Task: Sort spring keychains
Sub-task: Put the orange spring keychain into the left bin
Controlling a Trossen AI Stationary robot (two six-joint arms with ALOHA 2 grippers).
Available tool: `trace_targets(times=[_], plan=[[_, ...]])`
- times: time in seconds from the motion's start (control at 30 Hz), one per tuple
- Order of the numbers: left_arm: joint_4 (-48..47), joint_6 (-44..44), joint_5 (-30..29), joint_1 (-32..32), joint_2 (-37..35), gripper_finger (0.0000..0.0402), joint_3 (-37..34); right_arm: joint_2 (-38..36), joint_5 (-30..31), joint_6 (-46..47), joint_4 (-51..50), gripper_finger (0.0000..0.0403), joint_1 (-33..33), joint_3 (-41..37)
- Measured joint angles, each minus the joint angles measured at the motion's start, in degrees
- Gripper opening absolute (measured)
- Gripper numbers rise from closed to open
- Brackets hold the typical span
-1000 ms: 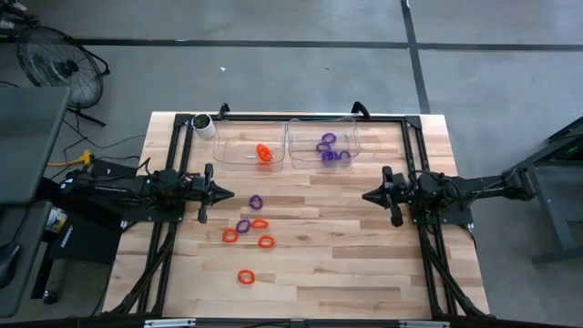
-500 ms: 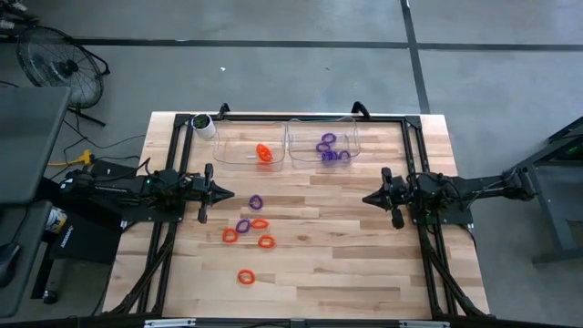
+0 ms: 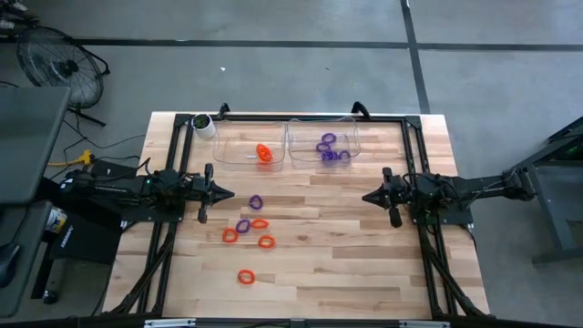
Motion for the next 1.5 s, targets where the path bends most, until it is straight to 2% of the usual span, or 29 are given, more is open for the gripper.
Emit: trace_targets(times=[0.13,1.5], plan=[[0.0,0.0,-0.01,0.0,0.01,0.0003,0.0,-0.01,2.09,-1.33,-0.11,0.0,-0.02,0.06],[0.41,-0.02,0.66,0.02,0.0,0.0003,0.0,-0.01,2.03,-2.88,-0.42,0.0,-0.02,0.06]])
